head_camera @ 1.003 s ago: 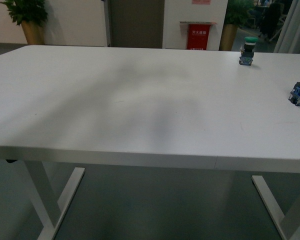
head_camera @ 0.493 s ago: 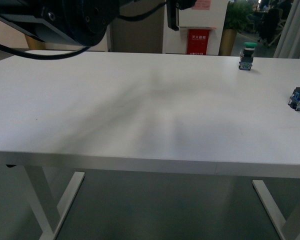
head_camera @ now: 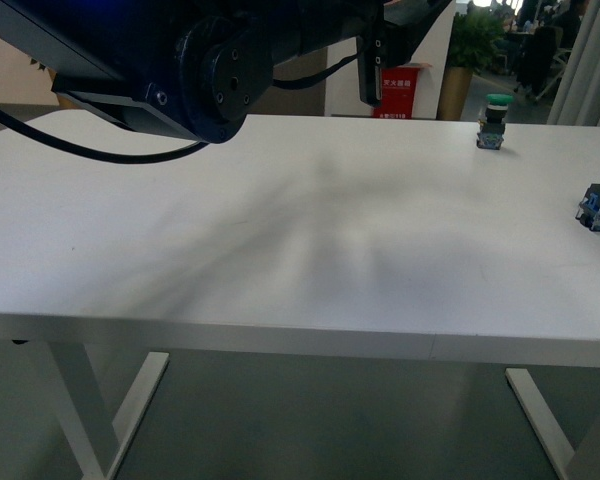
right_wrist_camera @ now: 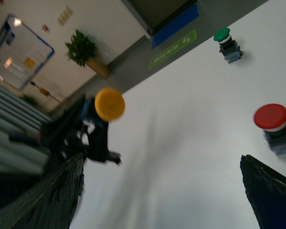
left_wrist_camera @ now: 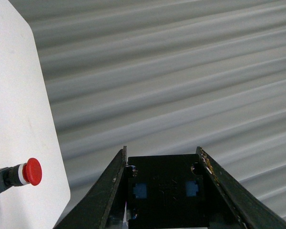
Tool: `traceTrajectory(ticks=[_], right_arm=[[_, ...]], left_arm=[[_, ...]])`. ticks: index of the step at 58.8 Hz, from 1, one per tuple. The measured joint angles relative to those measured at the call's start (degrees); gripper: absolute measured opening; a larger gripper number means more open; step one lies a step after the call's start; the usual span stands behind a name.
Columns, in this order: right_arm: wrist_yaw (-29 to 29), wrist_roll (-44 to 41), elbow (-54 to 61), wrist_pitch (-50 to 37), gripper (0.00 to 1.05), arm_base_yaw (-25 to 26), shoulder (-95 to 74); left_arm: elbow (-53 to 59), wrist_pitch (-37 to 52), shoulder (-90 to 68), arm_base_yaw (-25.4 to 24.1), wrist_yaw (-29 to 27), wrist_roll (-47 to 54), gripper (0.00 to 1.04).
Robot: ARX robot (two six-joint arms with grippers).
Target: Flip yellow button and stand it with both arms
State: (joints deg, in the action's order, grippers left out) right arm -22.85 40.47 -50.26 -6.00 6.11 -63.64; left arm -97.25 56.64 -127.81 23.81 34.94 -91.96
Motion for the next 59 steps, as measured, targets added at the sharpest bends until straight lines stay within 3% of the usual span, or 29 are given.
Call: traceTrajectory(ticks=[11,19,36,59], right_arm=[[-4.7,24.2,-12.2,0.7,0.98,-2.2,-13.6],[-5.2,31.2,-14.3,-0.7,0.98,-5.4,-16.8],[-3.8,37.1,-19.5,-4.2,0.98,-9.4,-23.4],[-1.5,37.7,-26.4,-5.5,0.98,-8.5,-31.2]], left_arm=[[-2.8,-1.0,-0.8,1.0,0.0,0.1,0.37],[-3.6,-1.4,-1.4,1.2,-0.2,0.2,0.37],[-5.9,-3.1,-2.8,1.7,-0.3,0.3,0.37],[-8.1,-4.8,-3.5,2.2,-0.2,1.1,0.37]])
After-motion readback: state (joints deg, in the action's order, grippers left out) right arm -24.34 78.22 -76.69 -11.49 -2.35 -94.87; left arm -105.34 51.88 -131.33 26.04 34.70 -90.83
